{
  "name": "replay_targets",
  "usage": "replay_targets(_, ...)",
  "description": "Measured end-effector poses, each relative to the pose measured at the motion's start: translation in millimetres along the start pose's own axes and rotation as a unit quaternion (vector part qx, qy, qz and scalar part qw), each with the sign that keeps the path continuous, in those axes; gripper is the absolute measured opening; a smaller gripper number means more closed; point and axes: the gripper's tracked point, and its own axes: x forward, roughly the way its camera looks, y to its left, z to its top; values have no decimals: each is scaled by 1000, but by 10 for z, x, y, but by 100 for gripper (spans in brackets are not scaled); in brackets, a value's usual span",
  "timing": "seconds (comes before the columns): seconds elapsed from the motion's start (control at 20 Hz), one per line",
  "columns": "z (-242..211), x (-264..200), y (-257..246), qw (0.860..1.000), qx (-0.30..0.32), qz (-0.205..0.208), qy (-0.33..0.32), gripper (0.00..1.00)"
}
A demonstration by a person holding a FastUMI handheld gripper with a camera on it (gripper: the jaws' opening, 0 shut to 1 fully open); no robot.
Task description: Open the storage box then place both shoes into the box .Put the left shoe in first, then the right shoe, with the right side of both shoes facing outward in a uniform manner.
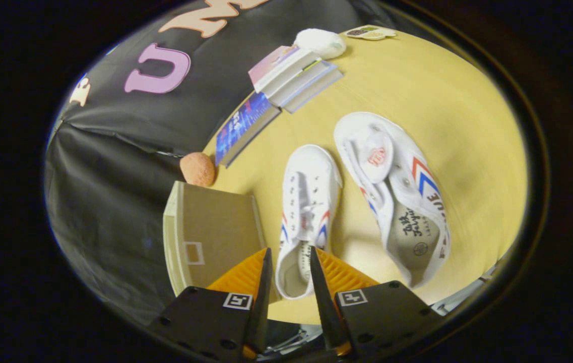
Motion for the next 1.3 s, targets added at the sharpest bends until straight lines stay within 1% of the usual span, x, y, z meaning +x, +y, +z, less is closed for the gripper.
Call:
replay_targets(0.05,-26,40,-56,1000,-6,-12,0,46)
replay_targets(0.2,-15,156,-135,999,-13,-30,-1,53)
replay_targets(0.35,-22,316,-127,999,-8,-38,7,53)
replay_targets(0.45,-31,426,-163,998,-8,-54,11,53)
replay_targets(0.6,-79,542,-242,997,-14,-77,20,53)
replay_targets(0.8,-131,646,-280,995,-27,-90,32,53)
replay_targets(0.85,-146,651,-219,996,-25,-82,38,45)
replay_targets(0.95,-156,661,-227,995,-29,-87,41,28)
replay_targets(1.0,-122,620,-213,995,-34,-87,39,28)
replay_targets(1.2,-120,612,-224,995,-36,-90,26,5)
replay_targets(1.3,-124,564,-185,995,-44,-89,19,3)
